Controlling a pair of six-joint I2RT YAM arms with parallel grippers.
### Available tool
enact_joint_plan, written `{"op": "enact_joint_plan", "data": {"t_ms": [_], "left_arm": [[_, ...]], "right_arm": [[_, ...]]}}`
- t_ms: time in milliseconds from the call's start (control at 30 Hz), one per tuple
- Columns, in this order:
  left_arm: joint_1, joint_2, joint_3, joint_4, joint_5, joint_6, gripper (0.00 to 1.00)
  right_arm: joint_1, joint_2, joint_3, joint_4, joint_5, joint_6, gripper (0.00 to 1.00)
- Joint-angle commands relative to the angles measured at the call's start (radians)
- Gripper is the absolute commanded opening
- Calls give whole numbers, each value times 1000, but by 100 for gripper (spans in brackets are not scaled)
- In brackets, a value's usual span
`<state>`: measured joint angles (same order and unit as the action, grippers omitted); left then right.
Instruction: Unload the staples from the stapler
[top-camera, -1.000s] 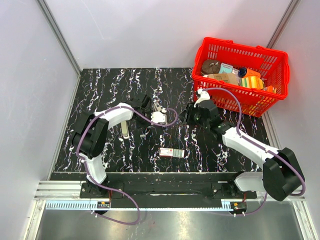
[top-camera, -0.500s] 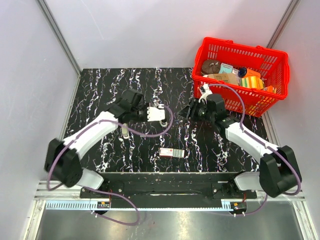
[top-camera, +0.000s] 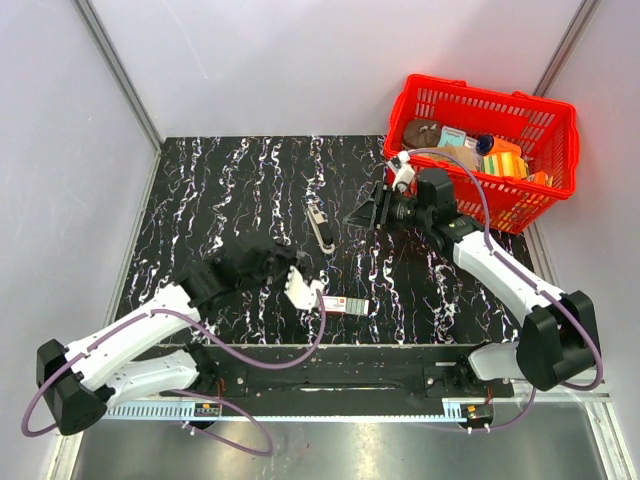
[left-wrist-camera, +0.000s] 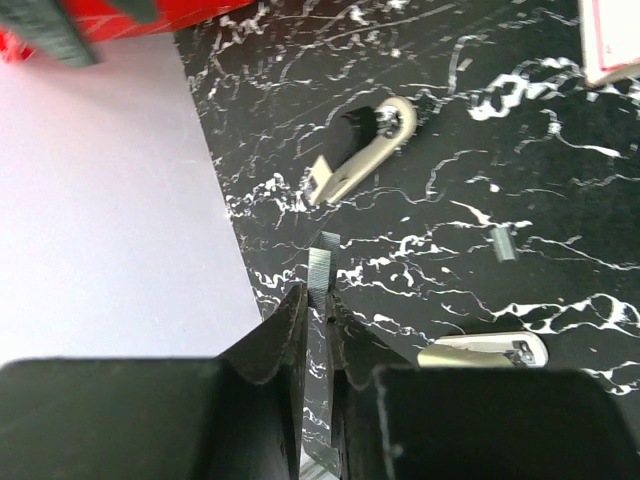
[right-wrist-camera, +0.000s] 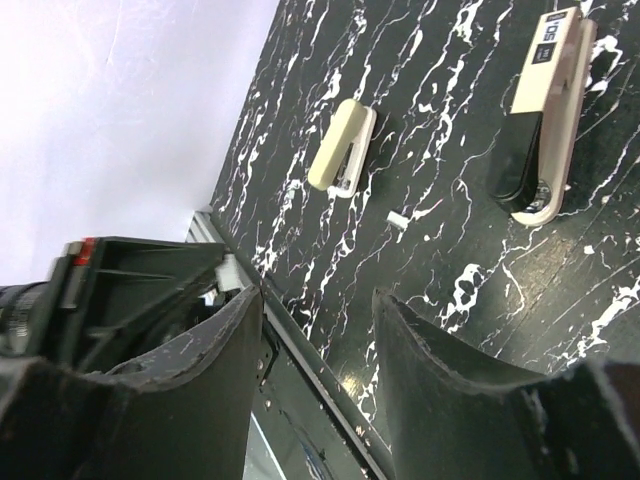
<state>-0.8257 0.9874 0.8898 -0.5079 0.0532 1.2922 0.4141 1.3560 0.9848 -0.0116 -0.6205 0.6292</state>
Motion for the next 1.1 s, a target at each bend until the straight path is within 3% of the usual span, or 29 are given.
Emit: {"op": "enact_joint_plan", "data": {"t_ms": [0, 200, 367, 467, 733, 967, 1067], "left_arm": [[-59, -72, -107, 173, -96, 120, 0], [-110, -111, -205, 333, -139, 182, 0], [-127, -161, -311, 492, -136, 291, 0], [-125, -174, -336, 505, -124, 317, 0], [-125, -251, -486, 751, -17, 447, 0], [-125, -254, -535, 806, 39, 507, 0], [-127, -245, -497, 728, 46, 483, 0]], "right_arm": [[-3, -51, 34, -70, -79, -82, 54], [20, -58, 0, -74, -70, -140, 55], [120, -26, 46, -158, -19, -265, 55], [152, -15, 67, -180, -21, -302, 54], [202, -64, 66, -211, -13, -361, 53], [262, -95, 83, -240, 79, -419, 53], [304, -116, 94, -261, 145, -468, 57]]}}
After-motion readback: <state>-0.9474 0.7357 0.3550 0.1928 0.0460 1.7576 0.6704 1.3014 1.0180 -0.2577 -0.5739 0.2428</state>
